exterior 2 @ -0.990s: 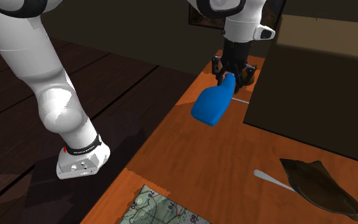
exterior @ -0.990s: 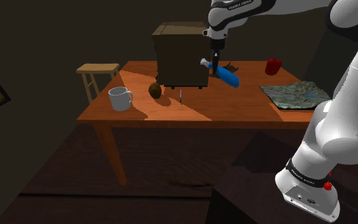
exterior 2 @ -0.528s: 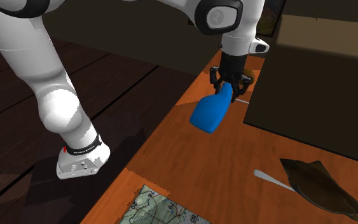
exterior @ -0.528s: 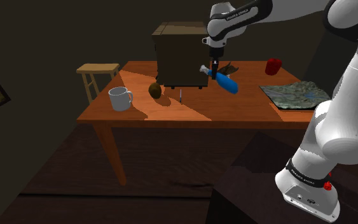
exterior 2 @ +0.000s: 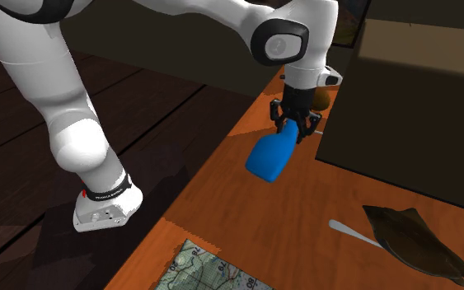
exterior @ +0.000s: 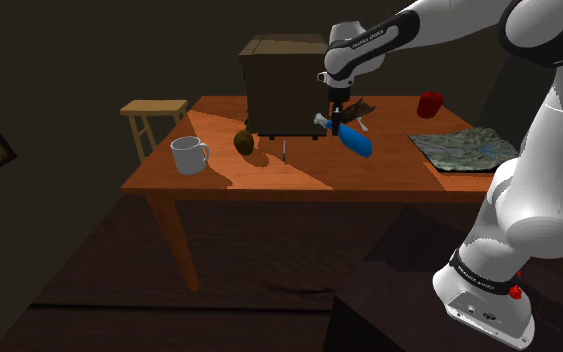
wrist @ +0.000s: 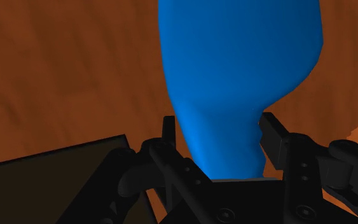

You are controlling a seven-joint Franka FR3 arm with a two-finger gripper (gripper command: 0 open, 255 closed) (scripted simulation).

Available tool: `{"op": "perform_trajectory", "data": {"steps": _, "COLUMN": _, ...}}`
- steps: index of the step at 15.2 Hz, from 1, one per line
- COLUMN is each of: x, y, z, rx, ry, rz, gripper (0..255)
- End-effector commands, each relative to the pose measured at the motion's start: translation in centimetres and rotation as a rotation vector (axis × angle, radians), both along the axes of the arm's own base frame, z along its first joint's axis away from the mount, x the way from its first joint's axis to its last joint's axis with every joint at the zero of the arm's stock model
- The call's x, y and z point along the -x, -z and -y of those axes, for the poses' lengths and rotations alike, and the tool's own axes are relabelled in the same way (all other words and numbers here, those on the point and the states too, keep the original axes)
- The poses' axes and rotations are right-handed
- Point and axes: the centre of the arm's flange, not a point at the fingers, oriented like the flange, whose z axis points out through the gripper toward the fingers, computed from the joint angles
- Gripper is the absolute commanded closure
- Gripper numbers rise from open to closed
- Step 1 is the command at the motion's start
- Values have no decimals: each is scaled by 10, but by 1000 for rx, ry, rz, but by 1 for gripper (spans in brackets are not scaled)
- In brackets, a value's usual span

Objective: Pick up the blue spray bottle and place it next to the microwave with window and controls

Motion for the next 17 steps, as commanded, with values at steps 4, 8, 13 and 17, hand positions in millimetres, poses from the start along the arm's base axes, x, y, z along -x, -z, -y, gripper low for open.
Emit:
{"op": "perform_trajectory", "data": {"steps": 4, "x": 0, "y": 27, "z": 0, "rx": 0, "ry": 0, "rz": 1, "gripper": 255}}
{"op": "perform_trajectory", "data": {"steps": 8, "x": 0, "y": 48, "z": 0, "rx": 0, "ry": 0, "rz": 1, "gripper": 255}}
{"op": "perform_trajectory", "data": {"steps": 13, "x": 0, "y": 75, "z": 0, "rx": 0, "ry": 0, "rz": 1, "gripper": 255}}
{"op": "perform_trajectory", "data": {"steps": 17, "x": 0, "y": 85, "z": 0, "rx": 0, "ry": 0, "rz": 1, "gripper": 255}}
